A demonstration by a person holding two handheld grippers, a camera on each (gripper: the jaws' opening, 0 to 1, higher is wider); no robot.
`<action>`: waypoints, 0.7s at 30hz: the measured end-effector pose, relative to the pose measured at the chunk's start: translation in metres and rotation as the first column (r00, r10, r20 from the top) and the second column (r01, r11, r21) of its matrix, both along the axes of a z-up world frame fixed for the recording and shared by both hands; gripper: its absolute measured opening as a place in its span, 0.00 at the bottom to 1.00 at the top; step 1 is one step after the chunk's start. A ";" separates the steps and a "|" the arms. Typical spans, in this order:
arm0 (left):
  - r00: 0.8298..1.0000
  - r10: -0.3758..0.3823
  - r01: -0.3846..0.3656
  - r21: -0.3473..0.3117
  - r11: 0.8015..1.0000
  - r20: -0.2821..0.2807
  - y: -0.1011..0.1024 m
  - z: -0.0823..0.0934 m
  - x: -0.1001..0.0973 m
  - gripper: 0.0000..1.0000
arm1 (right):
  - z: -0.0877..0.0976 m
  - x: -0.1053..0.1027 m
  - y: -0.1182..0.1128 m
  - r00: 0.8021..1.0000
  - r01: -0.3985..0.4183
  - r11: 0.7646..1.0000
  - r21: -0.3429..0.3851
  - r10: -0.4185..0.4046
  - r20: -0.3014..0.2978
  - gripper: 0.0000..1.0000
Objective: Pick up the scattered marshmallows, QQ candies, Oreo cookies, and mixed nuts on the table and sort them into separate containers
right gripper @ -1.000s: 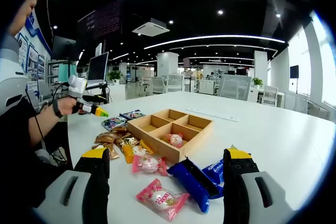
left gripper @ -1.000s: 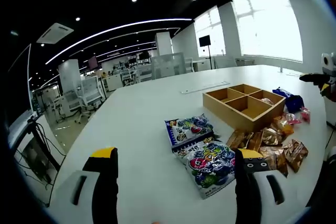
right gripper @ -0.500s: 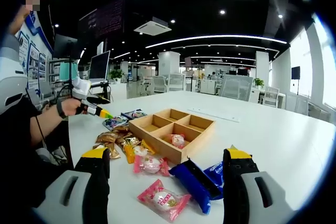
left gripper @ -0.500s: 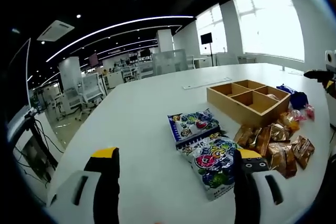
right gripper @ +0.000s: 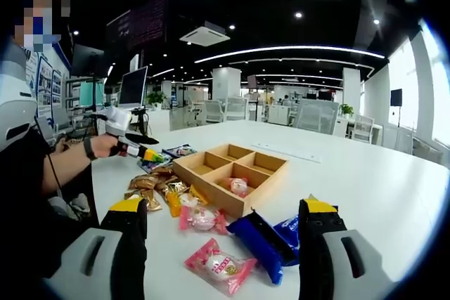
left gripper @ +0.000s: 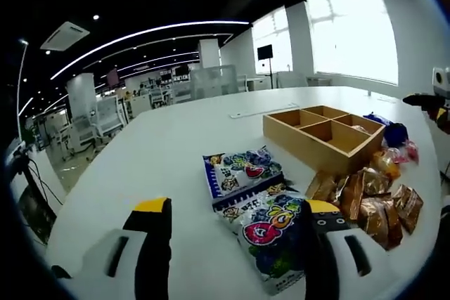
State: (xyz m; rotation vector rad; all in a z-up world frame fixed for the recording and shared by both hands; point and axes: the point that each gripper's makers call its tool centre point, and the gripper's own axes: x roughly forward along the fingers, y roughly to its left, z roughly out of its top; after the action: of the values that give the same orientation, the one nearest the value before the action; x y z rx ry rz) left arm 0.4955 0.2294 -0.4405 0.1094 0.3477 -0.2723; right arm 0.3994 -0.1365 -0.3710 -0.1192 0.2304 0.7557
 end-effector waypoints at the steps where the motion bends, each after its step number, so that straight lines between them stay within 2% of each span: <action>1: 1.000 0.002 -0.002 -0.008 1.000 -0.002 0.000 -0.002 0.001 0.78 | 0.000 0.000 0.000 1.000 0.000 1.000 0.000 0.000 0.000 0.84; 5: 1.000 0.004 -0.005 -0.047 0.999 -0.007 -0.001 -0.005 0.004 0.69 | -0.001 0.000 0.000 1.000 0.003 1.000 0.006 -0.003 0.003 0.84; 13: 1.000 0.003 -0.004 -0.075 0.997 -0.013 -0.002 -0.010 0.007 0.62 | -0.001 0.000 0.001 1.000 0.003 1.000 0.008 -0.003 0.004 0.84; 19: 0.999 -0.015 0.007 -0.140 0.990 -0.052 -0.005 -0.014 0.006 0.52 | -0.001 0.000 0.000 1.000 0.005 1.000 0.009 -0.005 0.003 0.84; 21: 0.998 -0.011 0.002 -0.147 0.989 -0.058 -0.005 -0.015 0.006 0.52 | -0.002 -0.001 0.000 1.000 0.004 1.000 0.009 -0.004 0.002 0.84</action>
State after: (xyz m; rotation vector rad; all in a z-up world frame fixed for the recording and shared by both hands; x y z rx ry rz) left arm 0.5015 0.2246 -0.4557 -0.0430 0.3842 -0.3074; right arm 0.3988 -0.1364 -0.3730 -0.1108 0.2256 0.7523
